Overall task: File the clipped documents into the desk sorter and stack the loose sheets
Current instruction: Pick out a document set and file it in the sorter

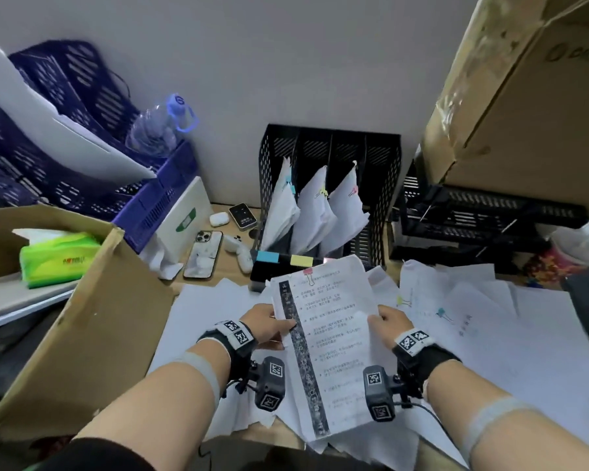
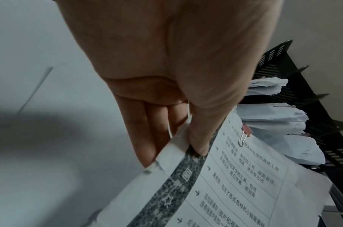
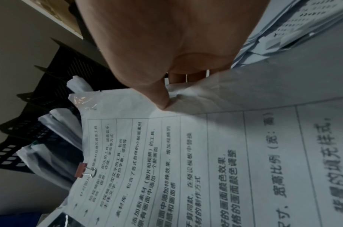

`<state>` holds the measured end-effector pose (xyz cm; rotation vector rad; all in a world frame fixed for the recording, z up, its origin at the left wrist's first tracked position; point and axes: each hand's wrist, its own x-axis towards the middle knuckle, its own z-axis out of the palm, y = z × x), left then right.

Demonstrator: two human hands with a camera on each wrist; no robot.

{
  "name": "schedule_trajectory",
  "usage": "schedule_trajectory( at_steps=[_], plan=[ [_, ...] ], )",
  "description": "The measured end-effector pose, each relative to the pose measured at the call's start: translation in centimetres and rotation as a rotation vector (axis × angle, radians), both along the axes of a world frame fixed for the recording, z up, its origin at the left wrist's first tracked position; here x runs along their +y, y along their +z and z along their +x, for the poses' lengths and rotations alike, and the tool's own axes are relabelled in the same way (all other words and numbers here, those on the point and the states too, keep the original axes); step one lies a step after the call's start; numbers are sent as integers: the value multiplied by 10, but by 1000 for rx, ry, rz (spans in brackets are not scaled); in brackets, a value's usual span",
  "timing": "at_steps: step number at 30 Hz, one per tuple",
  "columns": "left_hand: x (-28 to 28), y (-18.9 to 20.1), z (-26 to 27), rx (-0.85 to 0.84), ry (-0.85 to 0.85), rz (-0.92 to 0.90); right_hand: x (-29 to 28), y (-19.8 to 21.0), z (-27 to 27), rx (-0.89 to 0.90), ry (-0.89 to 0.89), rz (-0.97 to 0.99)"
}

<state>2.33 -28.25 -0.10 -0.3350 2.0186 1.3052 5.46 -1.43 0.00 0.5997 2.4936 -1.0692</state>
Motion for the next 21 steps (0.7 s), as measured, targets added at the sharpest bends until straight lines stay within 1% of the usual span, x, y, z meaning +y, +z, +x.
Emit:
schedule_trajectory(
  at_steps=[3, 5, 7, 8, 9, 10, 12, 13, 14, 15, 17, 21],
  plan=[
    [-11, 8, -3, -34, -34, 24, -17, -1, 0, 11, -59, -15],
    [-16, 11, -7, -13, -49, 25, -25, 1, 0, 36, -156, -24],
    [-17, 17, -12, 31, -50, 36, -34, 8, 0, 122, -245, 139],
    [-16, 20, -14, 58, -52, 44, -39, 15, -1, 174, -235, 216],
    [-13, 26, -16, 88, -64, 54, -47, 25, -1, 179, -174, 221],
    [-9, 33, -18, 120, -80, 67, -55, 37, 0, 134, -81, 158],
    [3, 50, -21, 200, -122, 98, -78, 58, 2, -43, 98, -2],
    [10, 59, -23, 245, -147, 121, -87, 64, 3, -98, 162, -25],
    [17, 68, -24, 293, -180, 150, -95, 69, 4, -105, 209, 2],
    [25, 76, -25, 339, -219, 177, -101, 72, 5, -89, 218, 55],
    [41, 91, -26, 420, -288, 237, -104, 80, 2, -17, 164, 136],
    [69, 109, -31, 506, -411, 367, -77, 103, -5, 127, 77, 287]
  ],
)
